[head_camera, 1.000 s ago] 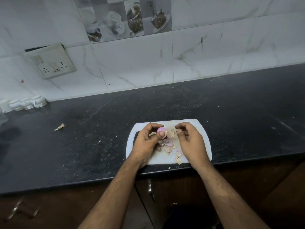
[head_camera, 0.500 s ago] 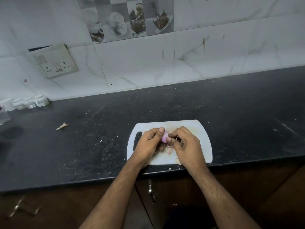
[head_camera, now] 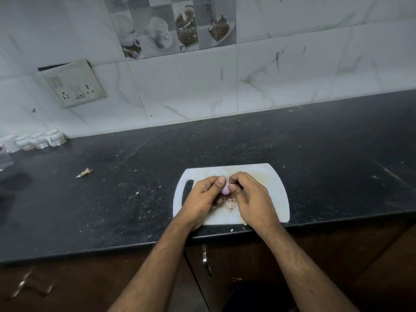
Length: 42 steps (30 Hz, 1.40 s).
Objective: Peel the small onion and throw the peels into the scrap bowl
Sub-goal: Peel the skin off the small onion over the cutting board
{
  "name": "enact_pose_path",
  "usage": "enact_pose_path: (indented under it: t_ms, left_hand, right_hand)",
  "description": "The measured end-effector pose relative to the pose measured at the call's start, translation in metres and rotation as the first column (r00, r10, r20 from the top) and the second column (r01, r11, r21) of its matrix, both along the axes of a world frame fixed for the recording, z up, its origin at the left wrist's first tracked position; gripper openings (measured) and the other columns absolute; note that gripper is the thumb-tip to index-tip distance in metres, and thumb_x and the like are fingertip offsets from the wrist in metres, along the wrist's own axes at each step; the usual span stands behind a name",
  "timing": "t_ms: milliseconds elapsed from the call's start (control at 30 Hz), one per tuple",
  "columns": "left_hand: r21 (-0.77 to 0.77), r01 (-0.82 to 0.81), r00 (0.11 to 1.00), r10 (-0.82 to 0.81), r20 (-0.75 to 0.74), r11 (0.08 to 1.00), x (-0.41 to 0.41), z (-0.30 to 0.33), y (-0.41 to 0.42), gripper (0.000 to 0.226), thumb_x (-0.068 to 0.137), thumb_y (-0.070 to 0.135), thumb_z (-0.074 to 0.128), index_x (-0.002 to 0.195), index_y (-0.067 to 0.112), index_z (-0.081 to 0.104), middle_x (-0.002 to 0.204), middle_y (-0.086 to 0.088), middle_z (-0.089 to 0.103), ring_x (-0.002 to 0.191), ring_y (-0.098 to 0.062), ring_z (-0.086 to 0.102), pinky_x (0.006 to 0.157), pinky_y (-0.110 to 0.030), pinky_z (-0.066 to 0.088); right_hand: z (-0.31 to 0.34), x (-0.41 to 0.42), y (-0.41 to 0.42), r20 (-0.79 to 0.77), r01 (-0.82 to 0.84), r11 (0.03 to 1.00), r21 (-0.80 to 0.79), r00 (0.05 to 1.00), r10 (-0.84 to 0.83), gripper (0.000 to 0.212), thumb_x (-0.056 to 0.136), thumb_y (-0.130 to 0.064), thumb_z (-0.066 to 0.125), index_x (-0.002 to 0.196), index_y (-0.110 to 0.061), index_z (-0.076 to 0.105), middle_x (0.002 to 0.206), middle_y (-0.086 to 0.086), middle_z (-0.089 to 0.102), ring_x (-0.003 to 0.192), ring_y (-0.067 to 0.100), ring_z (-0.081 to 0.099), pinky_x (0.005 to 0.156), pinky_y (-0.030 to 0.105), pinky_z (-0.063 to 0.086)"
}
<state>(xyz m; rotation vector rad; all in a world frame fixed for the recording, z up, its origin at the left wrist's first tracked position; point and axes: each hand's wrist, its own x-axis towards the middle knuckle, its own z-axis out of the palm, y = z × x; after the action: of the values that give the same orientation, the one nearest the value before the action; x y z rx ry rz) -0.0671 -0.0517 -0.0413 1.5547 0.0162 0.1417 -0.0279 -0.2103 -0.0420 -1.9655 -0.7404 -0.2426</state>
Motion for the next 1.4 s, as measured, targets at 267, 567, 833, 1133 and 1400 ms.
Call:
enact_pose_path:
  t_ms: [267, 567, 833, 1133, 1400]
  left_hand:
    - [-0.146, -0.081, 0.996, 0.085, 0.022, 0.986, 0.004, -0.005, 0.003, 0.039, 0.1, 0.04, 0.057, 0.112, 0.007, 0.072, 0.067, -0.002, 0.053, 0.061, -0.011, 0.043, 0.051, -0.018, 0.038]
    - [-0.03, -0.049, 0.997, 0.051, 0.058, 0.998, 0.004, -0.008, 0.004, 0.034, 0.103, 0.029, 0.062, 0.126, 0.006, 0.072, 0.09, -0.009, 0.073, 0.075, -0.014, 0.061, 0.059, -0.021, 0.046]
    - [-0.068, -0.012, 0.999, 0.016, 0.049, 0.998, 0.003, -0.007, 0.002, 0.04, 0.098, 0.027, 0.065, 0.124, -0.002, 0.071, 0.082, -0.003, 0.068, 0.067, -0.012, 0.061, 0.057, -0.021, 0.048]
    - [0.058, -0.151, 0.988, 0.15, 0.024, 0.987, 0.008, -0.011, -0.003, 0.024, 0.105, 0.027, 0.062, 0.117, 0.01, 0.073, 0.079, 0.011, 0.072, 0.07, -0.007, 0.064, 0.063, -0.024, 0.05]
    - [-0.178, -0.175, 0.984, 0.178, 0.005, 0.968, 0.011, -0.009, 0.002, 0.044, 0.099, 0.036, 0.062, 0.112, -0.006, 0.067, 0.08, -0.005, 0.059, 0.065, -0.012, 0.053, 0.057, -0.025, 0.049]
  right_hand:
    - [0.002, 0.003, -0.003, -0.19, 0.074, 0.986, 0.151, 0.981, -0.044, 0.02, 0.098, -0.035, 0.063, 0.081, -0.026, 0.068, 0.075, -0.01, 0.072, 0.076, 0.005, 0.068, 0.071, 0.024, 0.055]
    - [0.002, 0.002, 0.004, -0.143, 0.089, 0.992, -0.086, 0.985, -0.101, 0.035, 0.101, -0.059, 0.041, 0.089, -0.028, 0.053, 0.072, -0.01, 0.064, 0.066, 0.008, 0.061, 0.062, 0.034, 0.052]
    - [0.001, 0.007, 0.001, -0.087, 0.043, 0.984, -0.173, 0.994, -0.059, 0.032, 0.108, -0.043, 0.036, 0.081, -0.026, 0.041, 0.066, -0.003, 0.058, 0.062, 0.015, 0.056, 0.056, 0.039, 0.045]
    - [-0.001, 0.006, 0.002, -0.036, 0.055, 0.981, -0.186, 0.997, -0.062, 0.029, 0.108, -0.037, 0.033, 0.086, -0.02, 0.042, 0.068, -0.004, 0.059, 0.063, 0.016, 0.059, 0.055, 0.04, 0.048]
    - [-0.004, 0.012, 0.003, -0.177, 0.071, 0.995, -0.072, 0.981, -0.083, 0.004, 0.106, -0.022, 0.048, 0.107, -0.024, 0.052, 0.093, -0.012, 0.066, 0.082, 0.002, 0.065, 0.07, 0.02, 0.052]
